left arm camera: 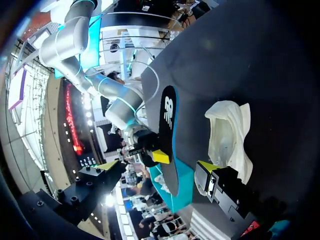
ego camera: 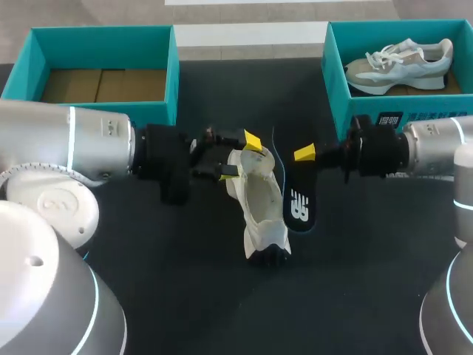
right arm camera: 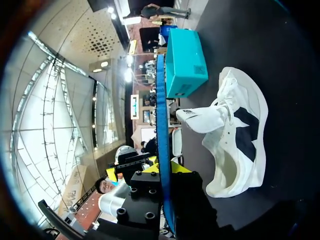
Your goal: Take the shoe out of the shoebox, open the shoe tongue, remove and reinsert the insole, then place the shoe into the shoebox
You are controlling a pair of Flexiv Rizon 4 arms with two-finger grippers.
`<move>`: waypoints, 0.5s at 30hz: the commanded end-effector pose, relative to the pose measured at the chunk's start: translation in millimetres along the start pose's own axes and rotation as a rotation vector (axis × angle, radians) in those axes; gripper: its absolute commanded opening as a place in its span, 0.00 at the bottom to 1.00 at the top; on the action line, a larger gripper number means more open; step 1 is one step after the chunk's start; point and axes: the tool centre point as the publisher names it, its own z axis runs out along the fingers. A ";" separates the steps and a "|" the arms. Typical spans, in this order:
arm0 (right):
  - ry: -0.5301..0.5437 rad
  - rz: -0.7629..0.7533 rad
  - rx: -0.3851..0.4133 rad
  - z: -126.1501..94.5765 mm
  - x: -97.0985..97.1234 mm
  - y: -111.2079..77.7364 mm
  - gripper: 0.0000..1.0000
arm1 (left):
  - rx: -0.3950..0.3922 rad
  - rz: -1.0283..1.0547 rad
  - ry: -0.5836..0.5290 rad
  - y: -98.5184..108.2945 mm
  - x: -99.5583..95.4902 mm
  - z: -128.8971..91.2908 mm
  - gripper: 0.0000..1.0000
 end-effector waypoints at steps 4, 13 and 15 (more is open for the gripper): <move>-0.016 -0.005 0.021 -0.2 -2.7 3.2 0.00 | 0.000 0.000 0.013 0.1 -0.4 2.2 1.00; -0.030 0.001 0.040 8.2 -10.3 2.3 0.00 | 0.044 -0.097 0.454 13.7 -18.6 8.1 1.00; -0.031 0.002 0.041 10.0 -11.0 1.7 0.00 | 0.025 -0.122 0.523 16.9 -19.4 8.5 1.00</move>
